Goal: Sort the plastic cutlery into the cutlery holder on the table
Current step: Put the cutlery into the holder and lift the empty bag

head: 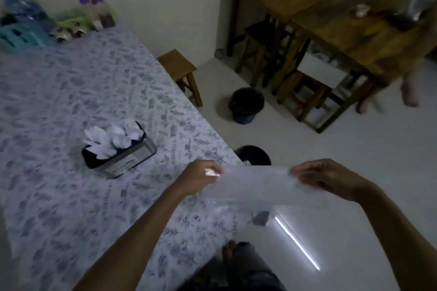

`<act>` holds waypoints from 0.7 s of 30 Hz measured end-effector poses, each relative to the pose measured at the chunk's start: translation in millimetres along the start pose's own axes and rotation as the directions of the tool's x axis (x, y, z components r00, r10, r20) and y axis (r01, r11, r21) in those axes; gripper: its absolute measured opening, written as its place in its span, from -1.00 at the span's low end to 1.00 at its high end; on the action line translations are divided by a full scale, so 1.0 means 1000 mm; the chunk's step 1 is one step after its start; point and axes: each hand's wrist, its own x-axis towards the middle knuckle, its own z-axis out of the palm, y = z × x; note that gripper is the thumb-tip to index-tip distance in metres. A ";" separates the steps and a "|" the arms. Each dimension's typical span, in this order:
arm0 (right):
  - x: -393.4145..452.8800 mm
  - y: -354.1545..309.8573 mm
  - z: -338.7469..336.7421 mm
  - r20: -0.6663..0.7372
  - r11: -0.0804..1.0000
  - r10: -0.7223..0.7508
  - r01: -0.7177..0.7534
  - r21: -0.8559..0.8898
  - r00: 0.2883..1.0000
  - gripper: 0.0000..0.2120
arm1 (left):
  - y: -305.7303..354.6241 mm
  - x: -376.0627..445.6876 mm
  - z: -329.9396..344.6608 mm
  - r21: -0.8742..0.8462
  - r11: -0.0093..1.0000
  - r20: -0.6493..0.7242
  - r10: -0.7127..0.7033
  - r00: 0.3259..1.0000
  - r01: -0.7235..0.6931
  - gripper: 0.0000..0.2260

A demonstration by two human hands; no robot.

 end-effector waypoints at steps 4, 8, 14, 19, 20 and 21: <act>0.005 0.021 -0.016 -0.228 0.999 0.034 -0.023 0.049 0.973 -0.74 | -0.010 0.057 0.047 0.187 0.981 -0.090 0.070 0.993 -0.053 -0.64; 0.022 0.027 -0.047 -0.434 0.998 -0.033 0.010 -0.055 0.900 -0.76 | -0.018 0.083 0.085 0.641 0.766 -0.076 0.001 0.997 0.048 -0.22; 0.111 0.045 -0.077 -0.480 0.973 -0.068 -0.049 -0.227 0.875 -0.79 | -0.045 0.096 0.119 0.679 0.680 -0.314 -0.069 0.947 0.274 -0.16; 0.199 0.076 -0.062 -0.447 0.913 -0.078 -0.116 -0.391 0.891 -0.67 | -0.052 0.104 0.134 0.731 0.580 -0.393 -0.070 0.917 0.358 -0.18; 0.215 0.085 -0.058 -0.420 0.891 -0.080 -0.125 -0.437 0.904 -0.66 | -0.053 0.105 0.135 0.728 0.578 -0.406 -0.067 0.911 0.367 -0.18; 0.229 0.092 -0.054 -0.393 0.868 -0.081 -0.129 -0.479 0.916 -0.64 | -0.053 0.105 0.135 0.728 0.575 -0.412 -0.068 0.909 0.373 -0.18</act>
